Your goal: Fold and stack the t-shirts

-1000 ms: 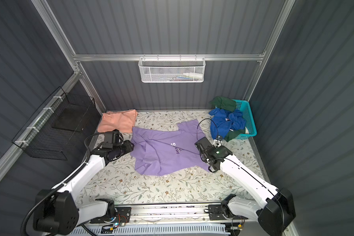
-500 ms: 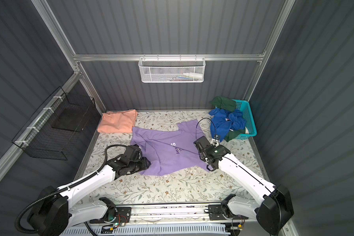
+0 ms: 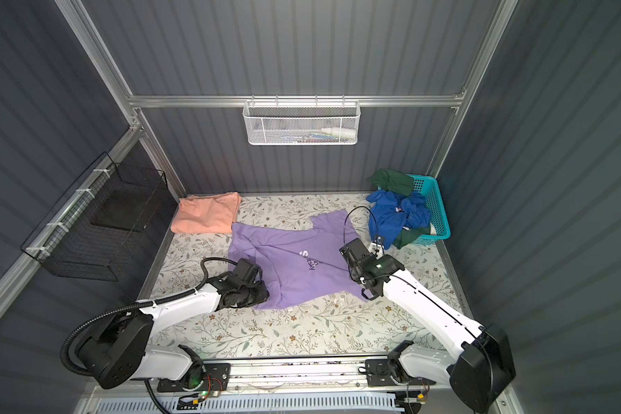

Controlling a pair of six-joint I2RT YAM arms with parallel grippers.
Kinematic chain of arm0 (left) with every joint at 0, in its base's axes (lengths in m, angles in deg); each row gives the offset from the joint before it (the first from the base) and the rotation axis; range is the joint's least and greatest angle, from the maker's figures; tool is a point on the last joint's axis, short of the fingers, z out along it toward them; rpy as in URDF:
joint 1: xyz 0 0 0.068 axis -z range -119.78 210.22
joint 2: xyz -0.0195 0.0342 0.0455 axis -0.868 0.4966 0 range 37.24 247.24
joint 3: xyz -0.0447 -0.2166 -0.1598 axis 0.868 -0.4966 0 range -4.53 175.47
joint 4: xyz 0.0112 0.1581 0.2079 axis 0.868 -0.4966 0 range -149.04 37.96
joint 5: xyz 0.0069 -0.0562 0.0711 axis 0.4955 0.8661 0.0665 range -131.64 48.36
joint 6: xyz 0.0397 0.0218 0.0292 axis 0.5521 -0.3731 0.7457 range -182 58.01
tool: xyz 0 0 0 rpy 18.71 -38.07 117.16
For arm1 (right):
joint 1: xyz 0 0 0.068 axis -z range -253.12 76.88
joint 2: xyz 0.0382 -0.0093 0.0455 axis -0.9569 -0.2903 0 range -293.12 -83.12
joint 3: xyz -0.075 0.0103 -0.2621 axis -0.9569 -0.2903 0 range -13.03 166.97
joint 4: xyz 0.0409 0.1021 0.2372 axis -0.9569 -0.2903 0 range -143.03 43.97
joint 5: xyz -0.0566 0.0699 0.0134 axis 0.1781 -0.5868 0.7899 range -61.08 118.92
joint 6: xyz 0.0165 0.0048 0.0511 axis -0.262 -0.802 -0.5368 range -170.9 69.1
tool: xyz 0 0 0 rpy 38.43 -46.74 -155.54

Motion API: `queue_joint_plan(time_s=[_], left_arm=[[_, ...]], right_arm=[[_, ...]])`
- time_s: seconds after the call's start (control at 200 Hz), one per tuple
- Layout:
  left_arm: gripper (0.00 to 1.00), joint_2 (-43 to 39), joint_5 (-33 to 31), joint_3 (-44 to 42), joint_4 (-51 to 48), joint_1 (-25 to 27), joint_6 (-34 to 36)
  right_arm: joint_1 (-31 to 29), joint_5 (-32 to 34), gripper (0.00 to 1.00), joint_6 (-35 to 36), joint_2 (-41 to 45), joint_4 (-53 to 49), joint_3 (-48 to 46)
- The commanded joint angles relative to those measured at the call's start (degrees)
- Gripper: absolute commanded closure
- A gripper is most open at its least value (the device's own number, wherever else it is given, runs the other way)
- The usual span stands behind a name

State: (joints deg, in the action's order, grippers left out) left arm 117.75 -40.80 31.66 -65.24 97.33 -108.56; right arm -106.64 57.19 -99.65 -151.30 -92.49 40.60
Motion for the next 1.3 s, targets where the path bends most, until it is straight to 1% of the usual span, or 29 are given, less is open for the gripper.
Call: queue_joint_plan(time_s=[0.0, 0.08, 0.12, 0.19, 0.34, 0.38, 0.485, 0.55, 0.59, 0.65, 0.705, 0.77, 0.825, 0.89, 0.94, 0.966, 0.991, 1.021, 1.056, 1.111, 1.151, 1.211, 1.296], left_arm=[[0.78, 1.69, -0.93, -0.59, 0.79, 0.43, -0.24], [0.89, 2.7, -0.84, 0.07, 0.61, 0.42, 0.11], [1.0, 2.81, -1.54, 0.73, -0.46, 0.43, 0.48], [1.0, 1.69, -3.21, 1.92, -2.76, 0.43, 1.22], [1.0, -2.06, -9.96, 6.6, -10.53, -0.52, 4.77], [1.0, -2.45, -10.18, 8.22, -12.29, -2.0, 6.29], [1.0, -2.89, -8.07, 12.7, -15.0, -8.55, 10.83], [1.0, -2.93, -9.61, 16.46, -16.19, -11.57, 13.57], [1.0, -2.22, -11.54, 20.38, -17.24, -12.64, 15.54], [1.0, 0.36, -13.55, 26.99, -18.4, -14.54, 18.55], [1.0, 4.06, -11.11, 34.22, -19.49, -17.76, 19.86], [1.0, 9.69, -7.79, 43.6, -18.13, -20.84, 21.02], [1.0, 15.63, -6.52, 54.31, -18.02, -22.35, 22.79], [1.0, 24.09, -4.99, 69.61, -23.4, -23.5, 25.14], [1.0, 28.93, -6.28, 80.7, -29.22, -23.53, 27.47], [1.0, 29.96, -7.25, 84.21, -31.15, -23.48, 28.26], [1.0, 30.05, -8.2, 85.9, -32.01, -23.5, 28.94], [1.0, 28.79, -9.41, 85.32, -31.82, -23.48, 29.51], [1.0, 25.56, -11.45, 81.83, -29.5, -23.48, 30.24], [1.0, 18.41, -12.54, 70.33, -22.34, -23.48, 31.9], [1.0, 12.48, -13.65, 61.62, -18.18, -23.48, 32.06], [1.0, 5.35, -15.55, 49.35, -14.04, -23.48, 31.15], [1.0, -2.03, -16.05, 33.26, -11.76, -23.1, 28.27]], right_arm=[[0.22, -0.48, 1.0, 0.66, 1.21, 0.82, -1.06], [0.38, -0.75, 1.0, 1.02, 1.3, 1.52, -1.16], [0.33, -0.82, 1.0, 1.26, 1.28, 1.82, -1.16], [0.39, -0.85, 1.0, 2.0, 0.8, 2.14, -0.74], [0.69, -0.99, 1.0, 4.56, -2.04, 3.07, 2.31], [0.73, -0.28, 1.0, 5.51, -3.11, 3.62, 3.75], [0.91, 3.8, 1.0, 8.76, -7.2, 3.09, 10.36], [1.34, 6.48, 1.0, 11.62, -9.75, 3.6, 15.43], [2.14, 6.58, 1.0, 13.75, -11.18, 5.49, 17.96], [4.29, 4.44, 1.0, 16.23, -13.67, 7.82, 22.26], [6.18, 3.31, 1.0, 18.04, -16.48, 8.39, 27.59], [7.97, 3.35, 1.0, 20.61, -20.33, 8.31, 35.15], [9.21, 3.65, 1.0, 22.91, -23.57, 7.56, 42.11], [10.25, 5.99, 1.0, 25.18, -26.35, 5.23, 50.27], [10.42, 9.08, 1.0, 26.29, -26.61, 3.11, 55.36], [10.34, 10.14, 1.0, 26.49, -25.75, 2.59, 56.36], [10.23, 10.61, 1.0, 27.27, -24.03, 3.69, 55.79], [9.95, 10.6, 1.0, 28.41, -21.42, 5.49, 53.92], [9.46, 10.8, 1.0, 28.8, -18.5, 6.4, 51.59], [8.14, 11.72, 1.0, 27.94, -13.16, 5.87, 47.07], [6.43, 13.77, 1.0, 27.19, -9.14, 5.66, 42.39], [4.71, 14.95, 1.0, 23.98, -3.31, 5.6, 34.08], [2.4, 13.57, 1.0, 15.62, 2.73, 2.55, 23.35]])
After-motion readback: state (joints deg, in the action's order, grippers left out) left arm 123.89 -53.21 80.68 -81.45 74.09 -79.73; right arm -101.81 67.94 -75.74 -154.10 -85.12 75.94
